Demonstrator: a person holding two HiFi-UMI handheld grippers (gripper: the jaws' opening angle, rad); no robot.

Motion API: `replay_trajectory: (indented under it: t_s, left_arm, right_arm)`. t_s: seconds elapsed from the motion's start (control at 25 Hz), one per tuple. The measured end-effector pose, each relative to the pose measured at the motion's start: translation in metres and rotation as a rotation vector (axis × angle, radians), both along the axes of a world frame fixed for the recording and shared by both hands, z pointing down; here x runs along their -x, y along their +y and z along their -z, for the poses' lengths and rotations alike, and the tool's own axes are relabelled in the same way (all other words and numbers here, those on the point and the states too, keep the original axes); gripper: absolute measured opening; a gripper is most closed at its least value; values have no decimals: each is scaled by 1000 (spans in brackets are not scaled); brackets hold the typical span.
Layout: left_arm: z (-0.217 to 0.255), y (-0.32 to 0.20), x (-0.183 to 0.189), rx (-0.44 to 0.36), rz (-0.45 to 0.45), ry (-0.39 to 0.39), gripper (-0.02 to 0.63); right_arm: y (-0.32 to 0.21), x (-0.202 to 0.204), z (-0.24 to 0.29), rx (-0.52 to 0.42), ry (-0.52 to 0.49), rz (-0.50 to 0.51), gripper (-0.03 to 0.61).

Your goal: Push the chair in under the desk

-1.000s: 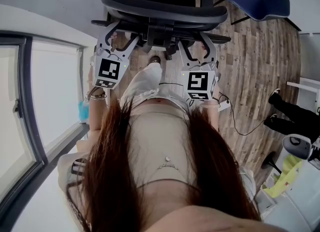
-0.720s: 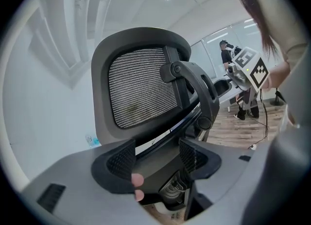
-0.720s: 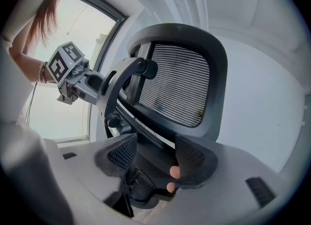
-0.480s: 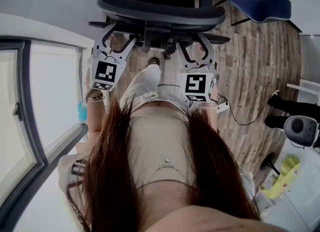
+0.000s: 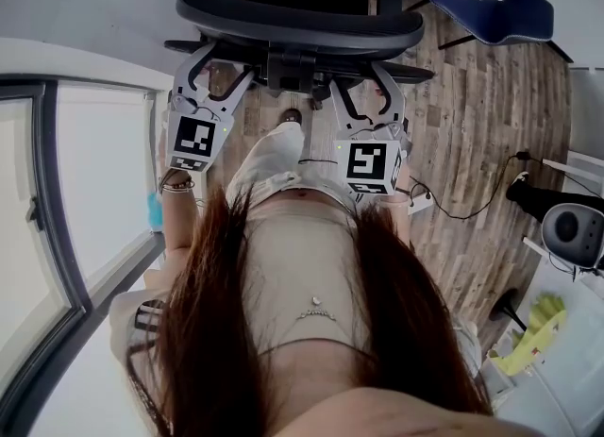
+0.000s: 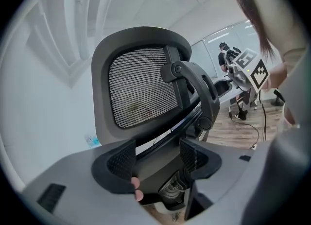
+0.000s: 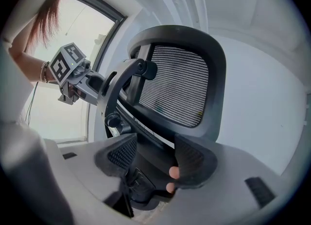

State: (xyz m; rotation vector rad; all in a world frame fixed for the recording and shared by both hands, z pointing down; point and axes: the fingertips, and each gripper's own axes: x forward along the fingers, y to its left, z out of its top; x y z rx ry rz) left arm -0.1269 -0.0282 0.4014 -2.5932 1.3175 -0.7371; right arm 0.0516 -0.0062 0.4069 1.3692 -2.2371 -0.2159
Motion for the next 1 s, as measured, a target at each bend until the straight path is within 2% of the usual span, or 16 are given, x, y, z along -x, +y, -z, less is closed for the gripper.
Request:
replay_trajectory:
  t_s: [0.2, 0.44, 1.0]
  left_arm:
    - [3, -6, -1, -3, 1, 0, 279]
    - [-1, -8, 0, -11, 3, 4, 279]
    - [0, -59, 5, -2, -6, 5, 279]
  right_arm:
    - [-8, 5, 7, -32, -16, 34, 250]
    - [-9, 0, -1, -7, 1, -2, 250]
    - [-57, 5, 0, 7, 5, -16, 250]
